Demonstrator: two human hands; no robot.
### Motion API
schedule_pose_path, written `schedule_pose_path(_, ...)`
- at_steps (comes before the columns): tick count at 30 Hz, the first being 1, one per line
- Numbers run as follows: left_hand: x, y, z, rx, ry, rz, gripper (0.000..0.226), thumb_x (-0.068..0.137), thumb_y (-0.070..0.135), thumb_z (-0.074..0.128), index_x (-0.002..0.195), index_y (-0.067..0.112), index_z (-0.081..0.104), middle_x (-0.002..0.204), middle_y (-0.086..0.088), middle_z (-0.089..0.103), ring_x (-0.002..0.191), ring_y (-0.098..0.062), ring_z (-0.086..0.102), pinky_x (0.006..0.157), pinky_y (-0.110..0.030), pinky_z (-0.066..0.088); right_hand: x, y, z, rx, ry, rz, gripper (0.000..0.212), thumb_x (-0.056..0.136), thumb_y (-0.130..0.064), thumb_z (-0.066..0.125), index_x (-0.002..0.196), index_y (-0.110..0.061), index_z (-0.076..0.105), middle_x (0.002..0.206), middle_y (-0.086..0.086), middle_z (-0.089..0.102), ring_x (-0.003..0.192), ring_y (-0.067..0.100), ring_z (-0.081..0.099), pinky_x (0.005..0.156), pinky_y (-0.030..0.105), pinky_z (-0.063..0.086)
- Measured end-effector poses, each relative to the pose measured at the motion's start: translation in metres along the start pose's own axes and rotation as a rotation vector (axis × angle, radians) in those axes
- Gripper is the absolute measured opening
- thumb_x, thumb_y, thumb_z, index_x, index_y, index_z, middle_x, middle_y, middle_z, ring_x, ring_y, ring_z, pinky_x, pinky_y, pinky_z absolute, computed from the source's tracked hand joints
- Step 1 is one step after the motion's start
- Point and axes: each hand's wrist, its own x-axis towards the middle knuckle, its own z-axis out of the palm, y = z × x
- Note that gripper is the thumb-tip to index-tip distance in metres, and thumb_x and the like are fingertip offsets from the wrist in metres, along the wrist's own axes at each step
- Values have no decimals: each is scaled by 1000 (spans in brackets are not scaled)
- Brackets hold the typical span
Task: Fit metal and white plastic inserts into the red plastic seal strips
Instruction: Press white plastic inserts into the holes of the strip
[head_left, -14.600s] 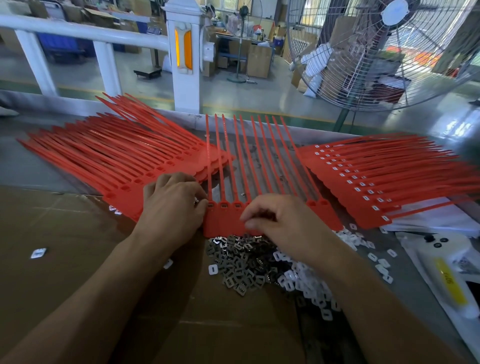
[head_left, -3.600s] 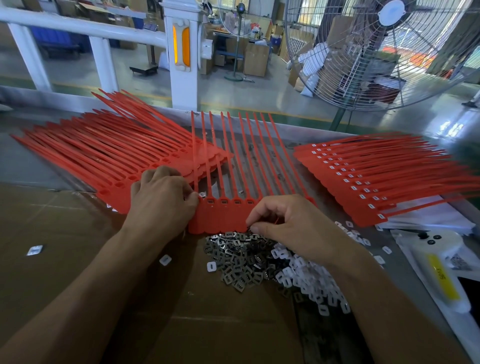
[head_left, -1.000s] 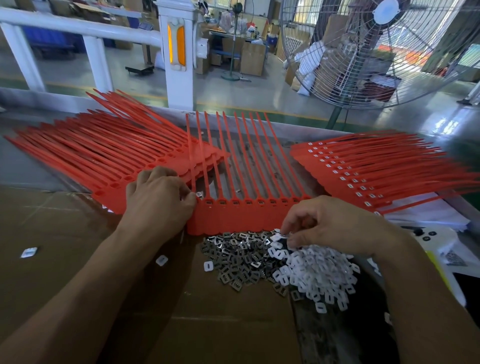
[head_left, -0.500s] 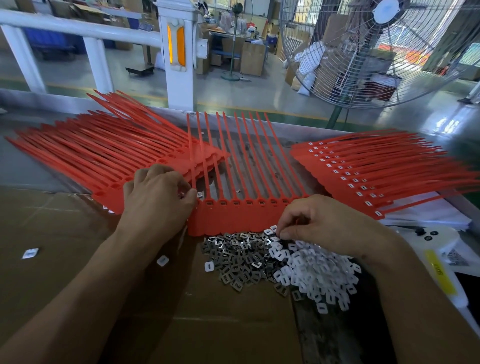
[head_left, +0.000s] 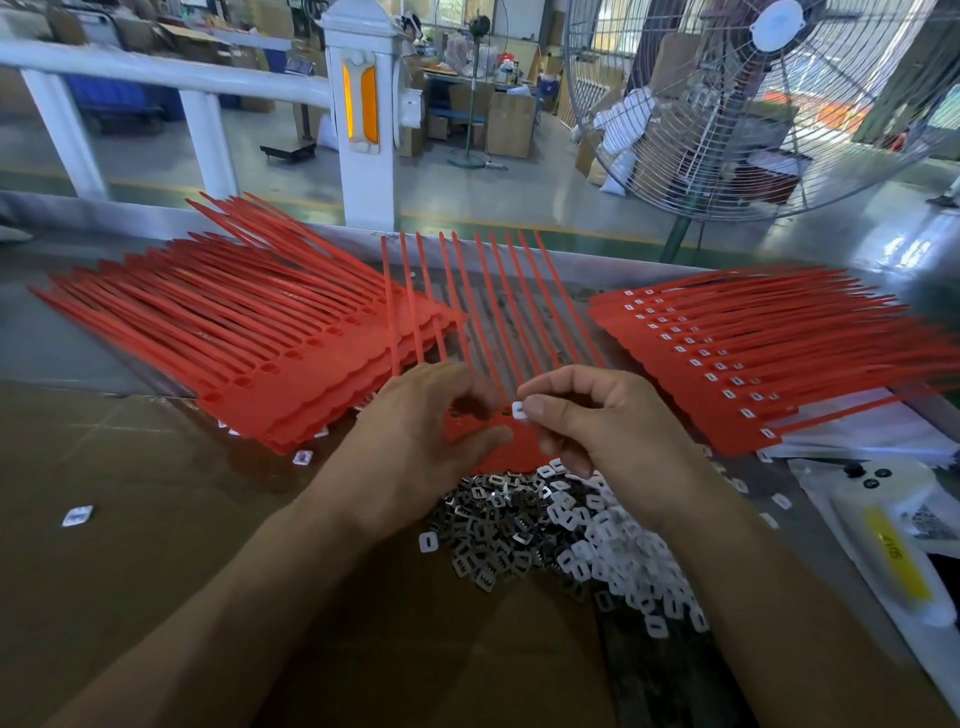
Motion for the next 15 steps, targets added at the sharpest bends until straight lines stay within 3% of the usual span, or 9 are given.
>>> schedule_pose_path(10,0,2,-2,116,50,134,17,87,39,69,102,32,65,98,22,59,94,-5,58,86,-41,47,2,5,9,14,7,-68,14,90,-16,80,95,-28,75,74,-4,71,60,8,62,50,13,45)
schedule_pose_path(15,1,0,-8,248,37,122,15,90,44,65,98,32,68,100,17,61,97,-8,56,89,-34,39,1,4,10,-77,42,-80,7,95,-21,74,97,-28,74,76,-5,74,57,2,63,52,10,44)
